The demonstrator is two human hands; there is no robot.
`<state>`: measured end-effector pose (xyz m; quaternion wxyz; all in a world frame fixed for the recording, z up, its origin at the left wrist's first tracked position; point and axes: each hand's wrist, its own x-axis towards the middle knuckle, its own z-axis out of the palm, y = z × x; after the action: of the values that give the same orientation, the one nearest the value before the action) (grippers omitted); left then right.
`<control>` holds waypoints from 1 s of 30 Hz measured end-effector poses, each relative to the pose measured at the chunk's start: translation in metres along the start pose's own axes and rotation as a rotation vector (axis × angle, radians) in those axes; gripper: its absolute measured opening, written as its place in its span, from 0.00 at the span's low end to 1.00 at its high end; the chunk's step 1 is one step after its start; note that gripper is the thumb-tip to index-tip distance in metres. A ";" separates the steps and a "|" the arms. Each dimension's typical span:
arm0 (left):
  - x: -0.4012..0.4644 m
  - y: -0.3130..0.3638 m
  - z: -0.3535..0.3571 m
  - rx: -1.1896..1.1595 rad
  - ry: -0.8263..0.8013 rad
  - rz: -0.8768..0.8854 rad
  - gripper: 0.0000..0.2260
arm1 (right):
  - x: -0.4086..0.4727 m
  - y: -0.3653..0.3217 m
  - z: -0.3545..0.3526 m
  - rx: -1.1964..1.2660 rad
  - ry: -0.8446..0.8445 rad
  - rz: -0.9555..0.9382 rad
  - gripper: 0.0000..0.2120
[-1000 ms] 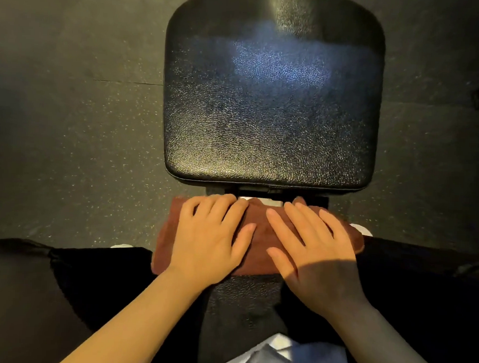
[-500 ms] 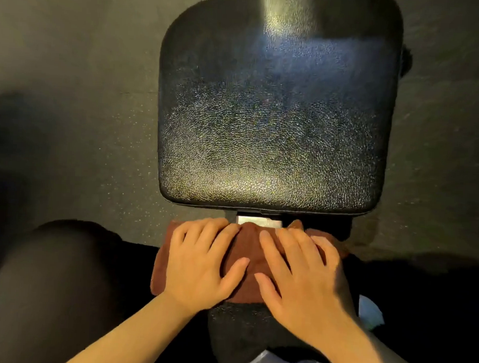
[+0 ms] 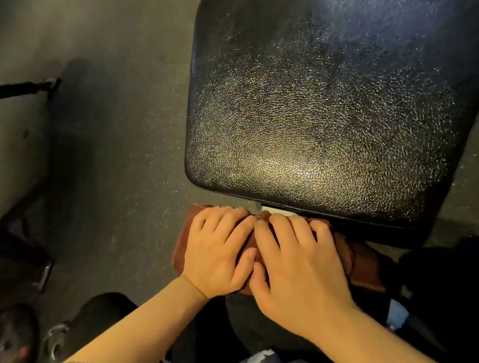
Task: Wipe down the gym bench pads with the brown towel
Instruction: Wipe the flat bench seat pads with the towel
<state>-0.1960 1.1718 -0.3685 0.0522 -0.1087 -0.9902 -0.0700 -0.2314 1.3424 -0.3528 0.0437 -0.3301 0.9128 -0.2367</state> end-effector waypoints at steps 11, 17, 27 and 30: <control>-0.004 -0.004 0.008 -0.026 0.048 0.022 0.19 | 0.001 -0.007 0.006 0.269 -0.082 0.202 0.23; -0.002 -0.010 0.010 -0.036 0.036 0.054 0.23 | -0.008 -0.020 0.020 0.156 -0.229 0.423 0.27; -0.002 -0.009 0.016 -0.051 0.141 0.053 0.19 | -0.032 -0.087 0.048 -0.141 0.339 0.577 0.27; -0.006 -0.010 0.016 -0.040 0.134 0.074 0.20 | -0.045 -0.091 0.062 -0.170 0.368 0.610 0.29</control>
<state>-0.1940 1.1630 -0.3858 0.1186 -0.1413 -0.9782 -0.0949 -0.1288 1.2844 -0.3690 -0.0802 0.0029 0.9782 -0.1913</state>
